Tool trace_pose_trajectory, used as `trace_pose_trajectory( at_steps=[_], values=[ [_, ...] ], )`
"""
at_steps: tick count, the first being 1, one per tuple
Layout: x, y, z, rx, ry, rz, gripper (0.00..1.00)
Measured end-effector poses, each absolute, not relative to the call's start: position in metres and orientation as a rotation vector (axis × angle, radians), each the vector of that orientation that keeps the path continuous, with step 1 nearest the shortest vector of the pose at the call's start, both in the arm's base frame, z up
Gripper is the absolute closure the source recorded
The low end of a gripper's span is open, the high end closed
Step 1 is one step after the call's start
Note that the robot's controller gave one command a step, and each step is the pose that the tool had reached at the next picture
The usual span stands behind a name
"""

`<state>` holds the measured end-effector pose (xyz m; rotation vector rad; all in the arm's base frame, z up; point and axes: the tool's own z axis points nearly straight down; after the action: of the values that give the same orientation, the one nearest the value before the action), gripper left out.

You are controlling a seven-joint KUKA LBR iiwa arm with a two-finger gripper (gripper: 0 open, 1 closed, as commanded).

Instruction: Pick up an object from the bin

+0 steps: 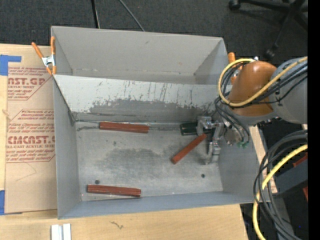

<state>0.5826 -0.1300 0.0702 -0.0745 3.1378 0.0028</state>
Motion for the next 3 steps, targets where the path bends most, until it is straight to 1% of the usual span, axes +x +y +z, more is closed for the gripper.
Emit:
trace_pose_trajectory(
  at_steps=[1,2,3],
  values=[
    [0.583,-0.130,0.071,-0.074,3.137,0.002,1.00],
    [0.583,-0.130,0.070,-0.075,3.138,0.003,0.00],
    [0.569,-0.085,0.070,-0.630,3.076,0.003,0.00]
  ],
)
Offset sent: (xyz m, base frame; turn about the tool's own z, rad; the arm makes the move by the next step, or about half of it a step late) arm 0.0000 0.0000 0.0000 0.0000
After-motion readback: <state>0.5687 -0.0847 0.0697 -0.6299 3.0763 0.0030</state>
